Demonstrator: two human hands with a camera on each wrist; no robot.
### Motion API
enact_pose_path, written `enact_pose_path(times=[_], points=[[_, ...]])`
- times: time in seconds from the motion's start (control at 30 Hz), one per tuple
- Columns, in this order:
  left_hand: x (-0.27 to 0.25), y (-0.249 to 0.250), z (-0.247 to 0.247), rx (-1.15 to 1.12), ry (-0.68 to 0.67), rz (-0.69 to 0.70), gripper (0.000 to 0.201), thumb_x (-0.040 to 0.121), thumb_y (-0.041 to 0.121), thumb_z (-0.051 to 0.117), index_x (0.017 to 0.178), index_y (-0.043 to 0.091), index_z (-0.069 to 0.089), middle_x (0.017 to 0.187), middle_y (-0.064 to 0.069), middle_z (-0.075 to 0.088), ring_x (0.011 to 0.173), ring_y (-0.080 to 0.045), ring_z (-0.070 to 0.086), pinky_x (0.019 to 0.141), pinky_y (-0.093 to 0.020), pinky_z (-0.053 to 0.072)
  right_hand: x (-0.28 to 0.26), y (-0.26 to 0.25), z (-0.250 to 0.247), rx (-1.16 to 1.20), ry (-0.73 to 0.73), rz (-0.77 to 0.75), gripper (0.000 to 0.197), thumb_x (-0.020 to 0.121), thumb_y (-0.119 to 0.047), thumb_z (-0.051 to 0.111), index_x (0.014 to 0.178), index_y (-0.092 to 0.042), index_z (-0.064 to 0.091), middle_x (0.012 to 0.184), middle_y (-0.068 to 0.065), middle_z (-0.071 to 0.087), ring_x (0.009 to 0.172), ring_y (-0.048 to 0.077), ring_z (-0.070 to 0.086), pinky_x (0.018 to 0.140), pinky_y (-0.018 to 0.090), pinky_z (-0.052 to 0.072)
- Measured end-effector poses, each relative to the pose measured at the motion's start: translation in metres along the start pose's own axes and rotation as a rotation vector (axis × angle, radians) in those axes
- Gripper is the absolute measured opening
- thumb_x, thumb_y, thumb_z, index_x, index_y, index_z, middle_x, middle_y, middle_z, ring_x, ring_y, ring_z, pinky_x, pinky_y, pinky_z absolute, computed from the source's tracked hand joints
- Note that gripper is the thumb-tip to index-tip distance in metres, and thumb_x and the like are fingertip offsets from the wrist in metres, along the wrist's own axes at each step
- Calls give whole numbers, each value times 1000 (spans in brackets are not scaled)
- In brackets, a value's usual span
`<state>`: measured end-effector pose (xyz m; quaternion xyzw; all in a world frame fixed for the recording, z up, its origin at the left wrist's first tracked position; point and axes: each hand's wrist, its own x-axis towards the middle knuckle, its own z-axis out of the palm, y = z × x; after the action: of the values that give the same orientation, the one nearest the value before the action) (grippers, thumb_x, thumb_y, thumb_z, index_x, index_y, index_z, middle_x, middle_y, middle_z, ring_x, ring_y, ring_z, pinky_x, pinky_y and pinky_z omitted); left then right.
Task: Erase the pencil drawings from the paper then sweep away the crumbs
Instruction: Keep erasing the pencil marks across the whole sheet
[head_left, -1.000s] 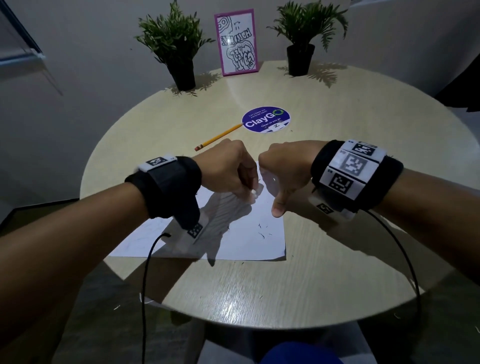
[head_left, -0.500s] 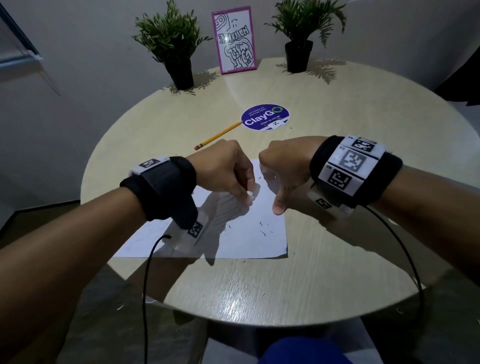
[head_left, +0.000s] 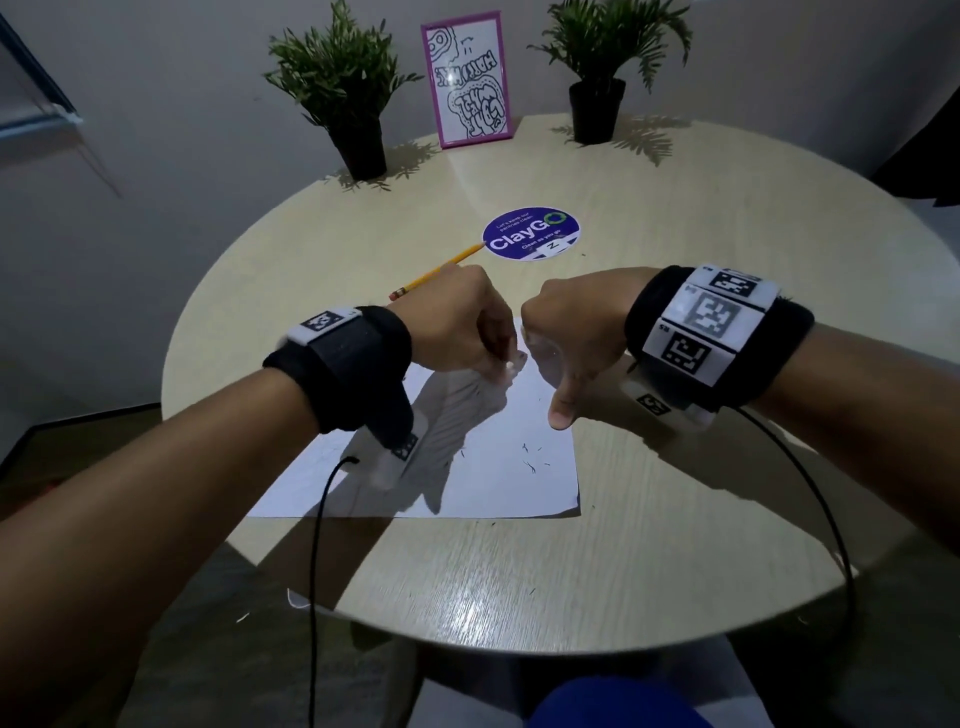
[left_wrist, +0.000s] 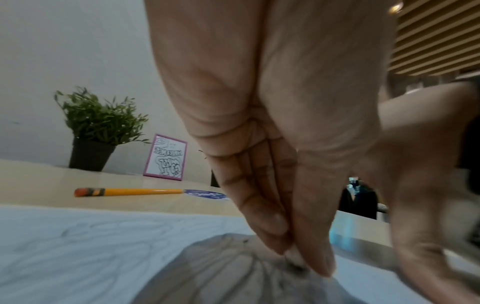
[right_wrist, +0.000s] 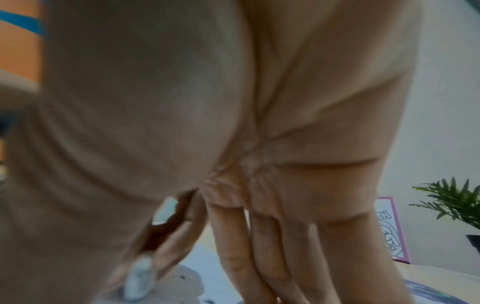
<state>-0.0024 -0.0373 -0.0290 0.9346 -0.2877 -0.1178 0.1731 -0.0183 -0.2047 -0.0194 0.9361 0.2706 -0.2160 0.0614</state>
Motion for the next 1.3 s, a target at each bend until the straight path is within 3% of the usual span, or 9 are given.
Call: enact_pose_path(times=[0.17, 0.3, 0.37, 0.5, 0.7, 0.87, 0.93, 1.03, 1.3], points=[[-16, 9, -2, 35, -139, 63, 13, 72, 22, 88, 81, 20, 78, 74, 12, 74, 69, 2, 68, 65, -12, 52, -1, -3, -2, 6, 1, 16, 47, 63, -56, 88, 78, -24, 57, 84, -6, 68, 83, 18, 66, 81, 37, 57], [5, 2, -4, 13, 111, 0, 13, 72, 24, 88, 79, 21, 77, 71, 12, 72, 66, 5, 64, 65, -15, 50, -2, -4, -3, 3, -10, 5, 48, 64, -59, 86, 82, -21, 62, 87, -6, 69, 86, 18, 67, 79, 35, 56], [12, 0, -2, 21, 153, -22, 13, 72, 23, 88, 80, 21, 77, 70, 13, 71, 66, 5, 63, 65, -15, 50, -2, -3, -2, 19, -12, 6, 46, 65, -60, 85, 82, -22, 64, 79, -12, 64, 83, 15, 65, 71, 29, 52], [2, 2, 5, 41, 94, 15, 14, 71, 17, 88, 82, 20, 79, 72, 9, 74, 68, 2, 67, 69, -17, 55, -2, -2, -1, 13, -6, 10, 45, 65, -58, 86, 73, -28, 54, 80, -11, 63, 84, 16, 64, 77, 34, 55], [-21, 7, 6, 34, -51, 74, 12, 73, 20, 87, 82, 18, 79, 73, 9, 74, 68, 2, 68, 66, -12, 52, -5, -6, -4, 9, -17, 37, 50, 62, -59, 87, 81, -22, 59, 81, -7, 66, 82, 18, 66, 81, 37, 57], [8, 4, -1, 114, 177, 42, 13, 74, 19, 86, 82, 17, 76, 67, 12, 66, 66, 1, 62, 62, -17, 50, -3, -6, -4, 9, -20, 34, 62, 64, -61, 85, 102, -16, 65, 87, -6, 64, 91, 21, 65, 80, 35, 54], [14, 0, -1, 127, 163, 18, 13, 74, 21, 87, 79, 17, 76, 66, 11, 66, 66, 0, 63, 60, -18, 50, -2, -5, -3, 17, -17, 36, 56, 65, -60, 85, 97, -17, 67, 80, -11, 59, 90, 19, 64, 74, 31, 51], [0, -1, 4, 98, 136, 30, 10, 75, 20, 85, 78, 15, 77, 69, 6, 72, 66, -2, 66, 70, -26, 57, -1, -3, -1, 18, 1, 40, 49, 64, -58, 87, 80, -21, 59, 79, -8, 62, 83, 19, 65, 74, 34, 54], [-21, 1, 5, 20, 48, 56, 11, 76, 26, 85, 80, 19, 78, 70, 10, 73, 66, 1, 67, 69, -20, 55, -1, -5, -3, 10, -12, 26, 48, 64, -56, 87, 79, -23, 57, 79, -9, 63, 85, 19, 66, 80, 36, 56]])
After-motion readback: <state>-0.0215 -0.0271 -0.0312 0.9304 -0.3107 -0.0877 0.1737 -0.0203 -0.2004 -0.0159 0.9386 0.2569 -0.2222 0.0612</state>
